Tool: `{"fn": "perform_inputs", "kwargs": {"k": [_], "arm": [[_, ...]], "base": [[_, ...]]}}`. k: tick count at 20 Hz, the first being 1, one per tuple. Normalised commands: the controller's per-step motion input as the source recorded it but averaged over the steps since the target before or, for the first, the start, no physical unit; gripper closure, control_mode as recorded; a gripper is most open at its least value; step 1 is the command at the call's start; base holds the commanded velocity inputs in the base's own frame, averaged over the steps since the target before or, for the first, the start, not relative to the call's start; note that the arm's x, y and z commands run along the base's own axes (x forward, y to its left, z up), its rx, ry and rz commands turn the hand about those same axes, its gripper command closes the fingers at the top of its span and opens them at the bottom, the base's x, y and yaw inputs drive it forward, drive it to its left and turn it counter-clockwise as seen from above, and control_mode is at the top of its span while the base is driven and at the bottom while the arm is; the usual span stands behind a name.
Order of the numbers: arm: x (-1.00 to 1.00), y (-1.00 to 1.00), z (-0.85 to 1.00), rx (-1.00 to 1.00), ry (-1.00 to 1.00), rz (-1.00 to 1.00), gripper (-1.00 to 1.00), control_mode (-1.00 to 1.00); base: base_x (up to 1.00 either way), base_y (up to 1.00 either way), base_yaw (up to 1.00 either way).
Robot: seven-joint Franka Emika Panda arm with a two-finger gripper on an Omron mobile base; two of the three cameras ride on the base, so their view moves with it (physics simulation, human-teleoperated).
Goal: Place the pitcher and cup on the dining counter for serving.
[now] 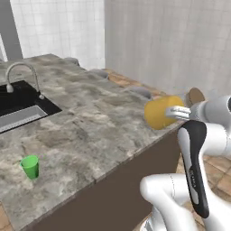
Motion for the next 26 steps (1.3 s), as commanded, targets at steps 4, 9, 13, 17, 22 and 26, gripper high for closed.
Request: {"fn": "perform_inputs", "kwargs": {"k": [4, 9, 13, 17, 22, 26], "arm": [[0.00, 0.00, 0.00, 0.00, 0.00, 0.00, 1.00, 1.00], [0.13, -0.20, -0.03, 0.00, 0.00, 0.11, 1.00, -1.00], [0.70, -1.00, -0.05, 0.00, 0.00, 0.51, 1.00, -1.00], [1.00, -0.60, -0.20, -0.08, 0.12, 0.37, 1.00, -1.00], [1.00, 0.22, -0.20, -0.30, 0.16, 0.10, 1.00, -1.00], [1.00, 0.56, -0.12, -0.32, 0.06, -0.08, 1.00, -1.00]], "base": [[0.78, -1.00, 0.52], [0.55, -0.80, 0.42], [0.00, 0.00, 0.00], [0.00, 0.00, 0.00], [0.00, 0.00, 0.00], [0.00, 0.00, 0.00]]}}
